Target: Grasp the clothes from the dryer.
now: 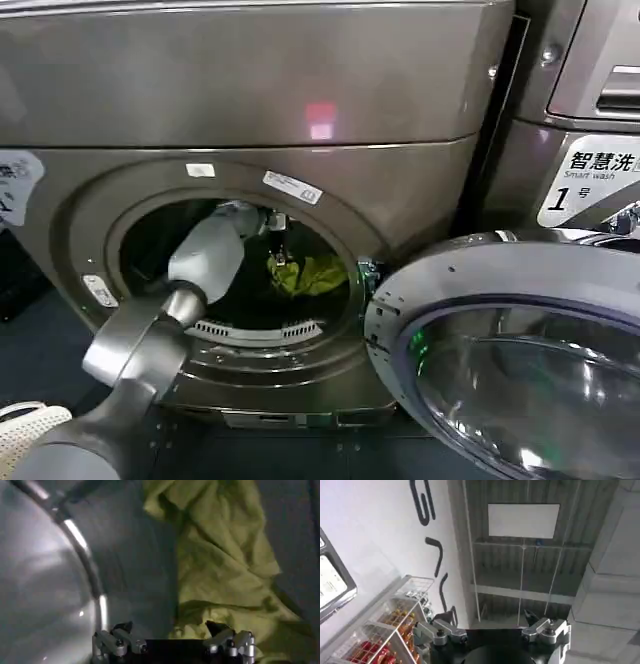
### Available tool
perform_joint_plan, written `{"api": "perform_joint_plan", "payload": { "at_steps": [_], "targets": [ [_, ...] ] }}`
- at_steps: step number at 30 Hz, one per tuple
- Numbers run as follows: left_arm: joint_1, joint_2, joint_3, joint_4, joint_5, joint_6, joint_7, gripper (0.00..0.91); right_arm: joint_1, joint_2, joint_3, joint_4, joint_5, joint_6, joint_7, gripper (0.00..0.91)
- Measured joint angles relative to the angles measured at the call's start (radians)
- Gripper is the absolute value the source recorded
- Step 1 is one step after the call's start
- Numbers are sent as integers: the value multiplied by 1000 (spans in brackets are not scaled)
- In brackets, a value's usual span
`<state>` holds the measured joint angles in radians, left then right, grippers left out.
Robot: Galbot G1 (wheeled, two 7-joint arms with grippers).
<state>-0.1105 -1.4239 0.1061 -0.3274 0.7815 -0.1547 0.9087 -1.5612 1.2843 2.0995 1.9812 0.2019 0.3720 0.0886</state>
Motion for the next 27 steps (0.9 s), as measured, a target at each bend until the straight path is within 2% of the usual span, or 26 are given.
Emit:
{"api": "perform_joint_plan", "payload": {
  "at_steps": [14, 15, 16, 17, 20, 27],
  "targets": [
    [75, 31, -26, -34, 1, -20, 10, 907, -3, 5, -3, -3, -8, 6, 1, 907],
    [79, 32, -28, -36, -1, -19, 10, 887, -4, 4, -3, -3, -8, 6, 1, 907],
    [82, 33, -29, -37, -1, -18, 9, 546, -4, 3, -3, -3, -9, 7, 1, 907],
    [86, 33, -31, -38, -1, -17, 7, 137, -5, 3, -3, -3, -9, 7, 1, 907],
    [93, 35, -34, -43, 1, -19, 8, 0, -7, 2, -2, -4, -9, 7, 1, 907],
    [104, 39, -48, -46, 3, -30, 11, 0, -6, 1, -3, -3, -10, 7, 1, 907]
  ]
}}
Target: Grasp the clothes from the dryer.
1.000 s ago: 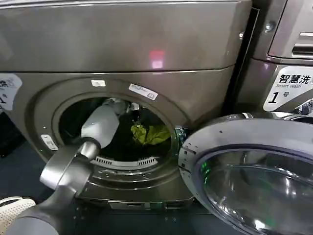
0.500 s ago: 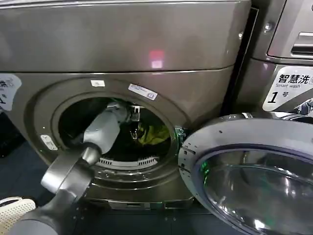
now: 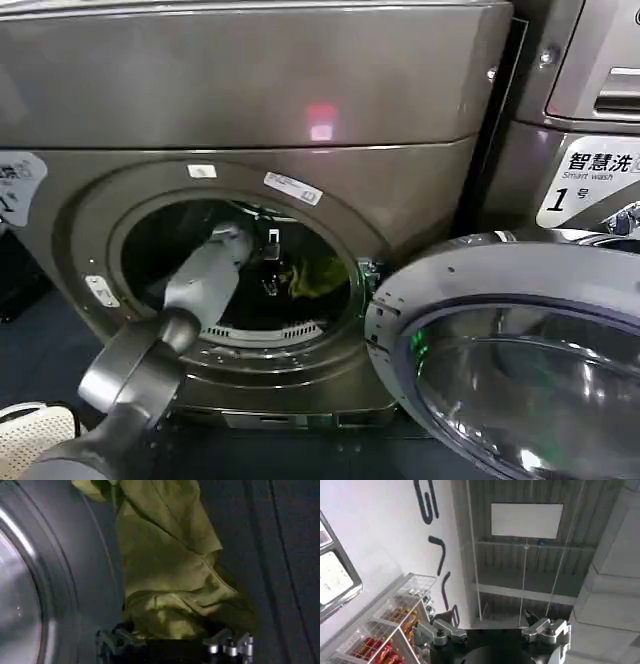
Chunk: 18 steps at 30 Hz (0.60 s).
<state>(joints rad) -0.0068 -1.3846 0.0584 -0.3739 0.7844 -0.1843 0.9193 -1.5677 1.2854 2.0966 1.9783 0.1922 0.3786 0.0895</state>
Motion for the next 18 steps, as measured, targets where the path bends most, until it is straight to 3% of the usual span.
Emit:
{"api": "perform_joint_plan", "payload": {
  "at_steps": [18],
  "targets": [
    [13, 3, -19, -16, -20, 11, -32, 0, 2, -8, 3, 2, 2, -4, 0, 907]
  ]
}}
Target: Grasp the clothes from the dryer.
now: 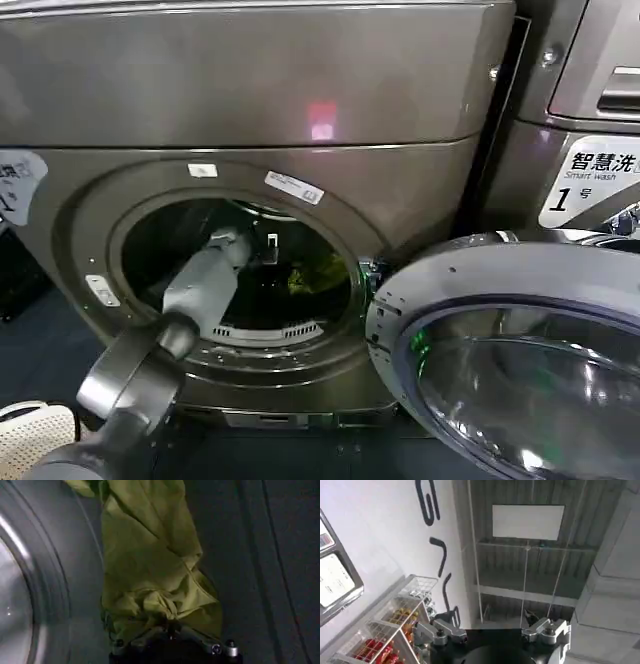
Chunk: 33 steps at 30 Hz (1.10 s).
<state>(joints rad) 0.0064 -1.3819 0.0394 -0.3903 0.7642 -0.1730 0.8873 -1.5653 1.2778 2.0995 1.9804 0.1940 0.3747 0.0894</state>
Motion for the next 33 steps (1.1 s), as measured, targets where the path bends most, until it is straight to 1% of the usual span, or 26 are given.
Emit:
{"api": "perform_joint_plan", "payload": {
  "at_steps": [5, 9, 14, 17, 21, 25, 29, 33],
  "targets": [
    [28, 18, -20, -34, -114, 56, -64, 0, 8, 0, -7, 0, 0, -2, 0, 907],
    [61, 27, -42, -89, -253, 125, -170, 0, 19, 4, -17, 1, 0, -3, 0, 907],
    [111, 11, -87, -154, -453, 205, -386, 0, 26, 3, -23, -3, -2, -3, 0, 907],
    [138, -6, -116, -200, -575, 233, -550, 0, 33, 3, -27, -3, -4, -3, 0, 907],
    [163, -34, -152, -257, -734, 253, -774, 0, 34, 4, -25, -6, -4, -3, 0, 907],
    [187, -52, -178, -316, -874, 279, -949, 0, 41, 9, -26, -6, -7, -3, 1, 907],
    [208, -55, -196, -369, -968, 290, -1055, 0, 44, 10, -28, -4, -10, -3, 1, 907],
    [219, -58, -201, -404, -1015, 291, -1110, 0, 43, 11, -27, -2, -13, -6, 5, 907]
  ]
}}
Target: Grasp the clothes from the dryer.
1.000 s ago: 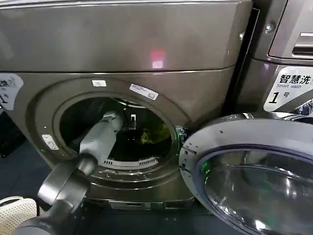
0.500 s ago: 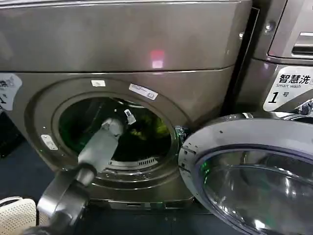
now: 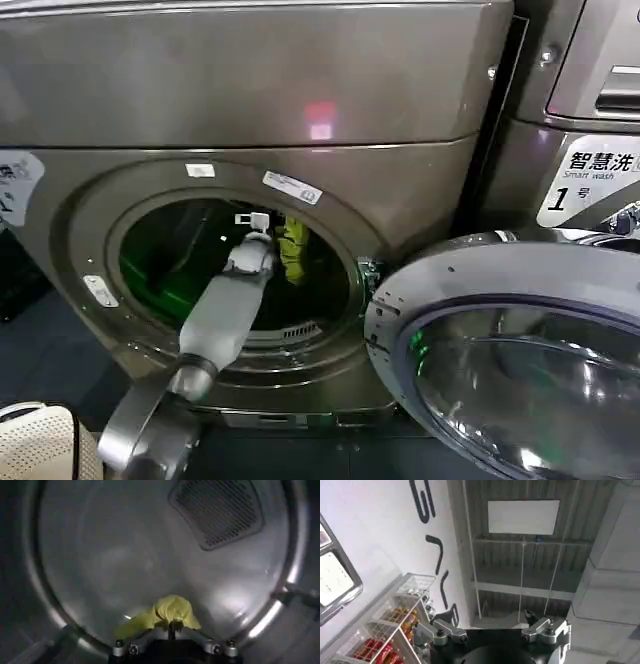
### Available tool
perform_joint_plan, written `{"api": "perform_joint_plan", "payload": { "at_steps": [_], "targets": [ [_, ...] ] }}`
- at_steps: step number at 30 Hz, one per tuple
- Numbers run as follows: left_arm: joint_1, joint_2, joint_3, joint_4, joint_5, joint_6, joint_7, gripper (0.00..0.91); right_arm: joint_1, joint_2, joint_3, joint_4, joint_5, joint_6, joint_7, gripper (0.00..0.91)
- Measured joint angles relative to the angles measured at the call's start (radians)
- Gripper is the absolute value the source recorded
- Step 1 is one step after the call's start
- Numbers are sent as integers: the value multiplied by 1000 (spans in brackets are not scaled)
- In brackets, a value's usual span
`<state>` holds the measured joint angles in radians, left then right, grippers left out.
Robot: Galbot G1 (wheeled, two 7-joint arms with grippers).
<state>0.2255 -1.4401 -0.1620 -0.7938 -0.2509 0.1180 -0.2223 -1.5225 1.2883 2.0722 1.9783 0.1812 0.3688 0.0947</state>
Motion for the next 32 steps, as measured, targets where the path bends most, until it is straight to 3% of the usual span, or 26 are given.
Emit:
{"api": "perform_joint_plan", "payload": {
  "at_steps": [32],
  "targets": [
    [31, -2, -12, -77, -39, 14, -49, 0, -2, 3, 5, 2, 0, 4, 2, 907]
  ]
}}
